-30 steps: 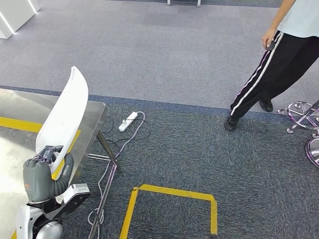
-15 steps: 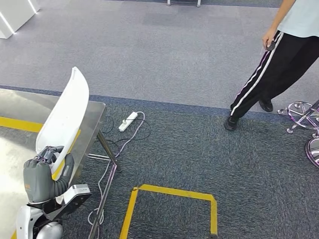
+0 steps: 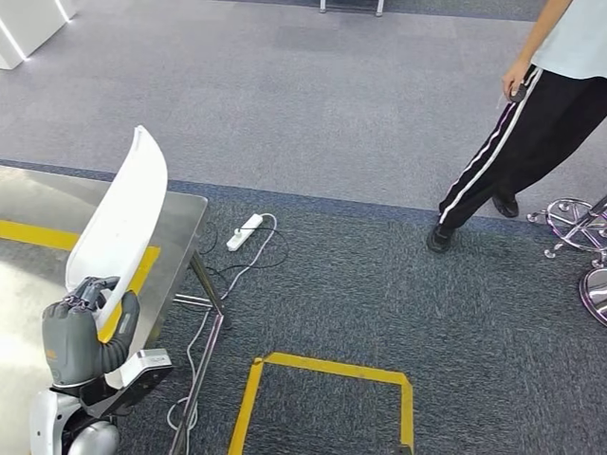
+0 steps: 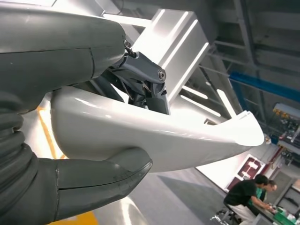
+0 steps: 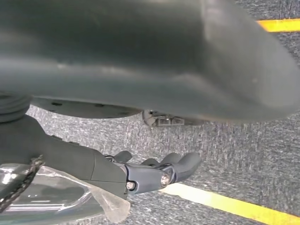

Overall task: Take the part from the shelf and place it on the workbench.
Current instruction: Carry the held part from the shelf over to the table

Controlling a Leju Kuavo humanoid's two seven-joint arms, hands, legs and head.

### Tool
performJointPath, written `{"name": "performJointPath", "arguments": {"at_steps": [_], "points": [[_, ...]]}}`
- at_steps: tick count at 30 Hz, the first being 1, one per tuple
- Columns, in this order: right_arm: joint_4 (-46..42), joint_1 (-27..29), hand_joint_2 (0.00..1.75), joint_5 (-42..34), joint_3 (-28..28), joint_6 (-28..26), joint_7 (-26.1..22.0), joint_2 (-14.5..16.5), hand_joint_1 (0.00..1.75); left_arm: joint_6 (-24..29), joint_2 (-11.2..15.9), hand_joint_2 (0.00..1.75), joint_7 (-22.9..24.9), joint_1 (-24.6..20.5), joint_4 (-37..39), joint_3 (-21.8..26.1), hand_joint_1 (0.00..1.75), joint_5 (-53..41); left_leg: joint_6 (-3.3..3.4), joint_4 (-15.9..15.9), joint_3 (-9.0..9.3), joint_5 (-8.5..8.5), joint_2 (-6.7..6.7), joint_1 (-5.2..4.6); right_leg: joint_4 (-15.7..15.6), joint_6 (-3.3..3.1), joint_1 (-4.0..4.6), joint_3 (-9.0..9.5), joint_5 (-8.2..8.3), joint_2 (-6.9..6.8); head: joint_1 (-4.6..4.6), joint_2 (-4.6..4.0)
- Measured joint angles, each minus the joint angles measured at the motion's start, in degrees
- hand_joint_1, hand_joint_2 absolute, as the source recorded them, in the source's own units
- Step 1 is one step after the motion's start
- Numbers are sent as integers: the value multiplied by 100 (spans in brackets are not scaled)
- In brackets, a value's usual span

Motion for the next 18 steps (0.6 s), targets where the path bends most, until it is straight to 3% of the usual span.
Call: {"name": "performJointPath", "arguments": {"at_steps": [1,2,4,6,11,13,15,16,17,18], "points": [[3,4,0,-1,3,0,0,0,0,0,0,175,0,4,0,1,175,-4,-8,3,8,-14,-3,2,128,16,-11,-100,23,-1,0,0],[6,6,0,-1,7,0,0,0,0,0,0,175,0,6,0,1,175,-5,-25,9,24,-31,-9,9,16,30,-22,-77,163,-3,1,0],[11,3,0,-2,13,0,0,1,0,1,0,175,0,7,-1,3,175,-5,-83,37,68,-93,-22,26,-719,61,-56,252,590,1,5,0],[13,-7,0,-2,16,0,1,2,0,2,1,175,1,5,-2,6,175,-4,-159,92,75,-167,-32,14,-1315,36,-69,572,773,32,9,0],[19,0,0,-12,24,-3,1,2,0,7,1,175,5,5,-5,4,175,-1,-294,250,62,-320,14,43,-1430,-187,-32,736,668,28,-9,0],[21,2,0,-19,26,-5,1,2,0,7,1,175,7,5,-6,4,175,2,-335,842,-211,-574,87,48,-1440,-259,-29,837,605,-2,-18,0],[25,12,0,-29,26,-7,1,2,0,6,2,175,10,13,-5,4,175,3,-344,1663,-698,-840,107,49,-1440,-284,-11,938,518,-32,-18,0],[26,16,0,-34,27,-7,1,2,0,5,2,175,13,20,-4,4,175,4,-336,1896,-879,-838,107,48,-1440,-284,-3,996,470,-42,-16,0],[27,20,0,-38,27,-7,2,2,0,5,2,175,16,26,-4,5,175,5,-318,1905,-958,-703,108,46,-1440,-280,5,1066,416,-47,-17,0],[28,21,0,-39,28,-7,2,2,0,4,2,175,19,30,-4,5,175,11,-292,1681,-921,-456,109,42,-1440,-271,11,1149,356,-49,-16,0]]}}
